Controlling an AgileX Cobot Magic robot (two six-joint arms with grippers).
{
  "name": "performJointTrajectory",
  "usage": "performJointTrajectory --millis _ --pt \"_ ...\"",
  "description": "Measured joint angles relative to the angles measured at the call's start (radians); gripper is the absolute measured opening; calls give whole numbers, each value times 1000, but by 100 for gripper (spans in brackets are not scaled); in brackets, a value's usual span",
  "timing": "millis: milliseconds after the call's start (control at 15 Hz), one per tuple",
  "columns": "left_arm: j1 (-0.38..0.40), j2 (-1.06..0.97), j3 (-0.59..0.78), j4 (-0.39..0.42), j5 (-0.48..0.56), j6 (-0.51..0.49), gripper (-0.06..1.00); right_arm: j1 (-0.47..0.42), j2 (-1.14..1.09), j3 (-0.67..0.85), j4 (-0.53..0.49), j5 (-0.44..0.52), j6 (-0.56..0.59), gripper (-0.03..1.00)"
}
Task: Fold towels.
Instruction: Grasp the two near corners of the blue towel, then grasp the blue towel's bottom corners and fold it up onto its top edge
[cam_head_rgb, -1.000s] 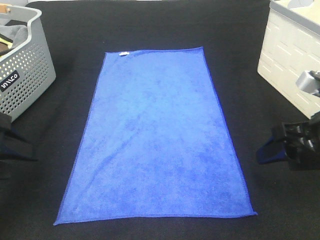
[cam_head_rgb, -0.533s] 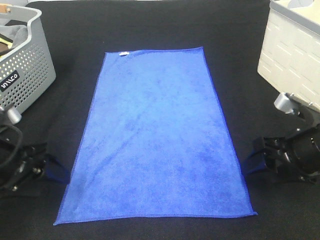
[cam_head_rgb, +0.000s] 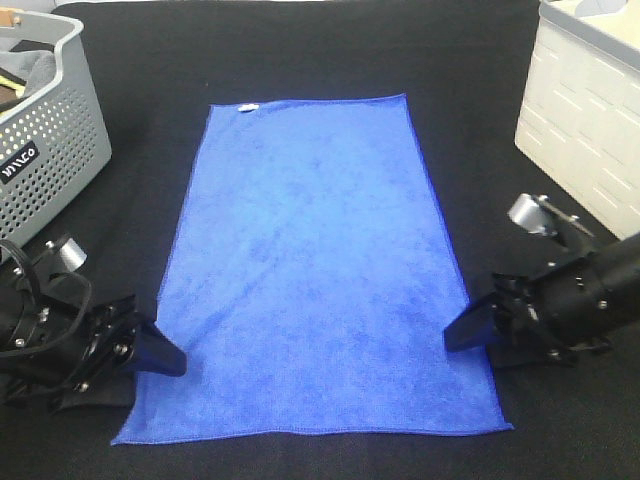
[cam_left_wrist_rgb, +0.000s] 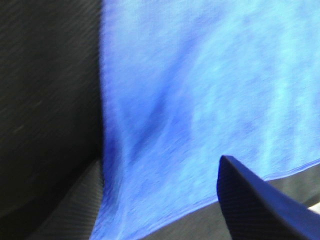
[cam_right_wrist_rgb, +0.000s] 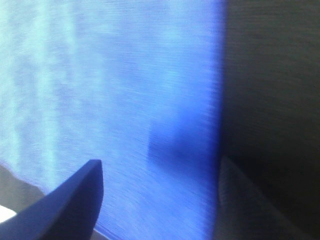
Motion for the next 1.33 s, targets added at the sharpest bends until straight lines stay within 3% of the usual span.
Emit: performJointTrajectory --millis 133,267,533,600,733,1000,1333 --pt "0 34 -1 -83 28 68 56 48 28 -19 42 4 11 58" --pt "0 50 -3 -96 43 80 51 52 29 -19 55 -1 13 54" --pt "0 78 -4 -96 33 111 4 58 43 -19 54 -46 64 9" --pt "0 78 -4 -97 37 116 1 58 46 -19 51 -46 67 0" --pt "0 76 -4 -91 60 116 0 58 40 -19 38 -43 92 0" --pt "0 -57 46 11 76 30 0 59 -23 27 -108 -21 221 0" --pt "0 -195 208 58 106 -23 0 60 -168 180 -118 -5 239 0"
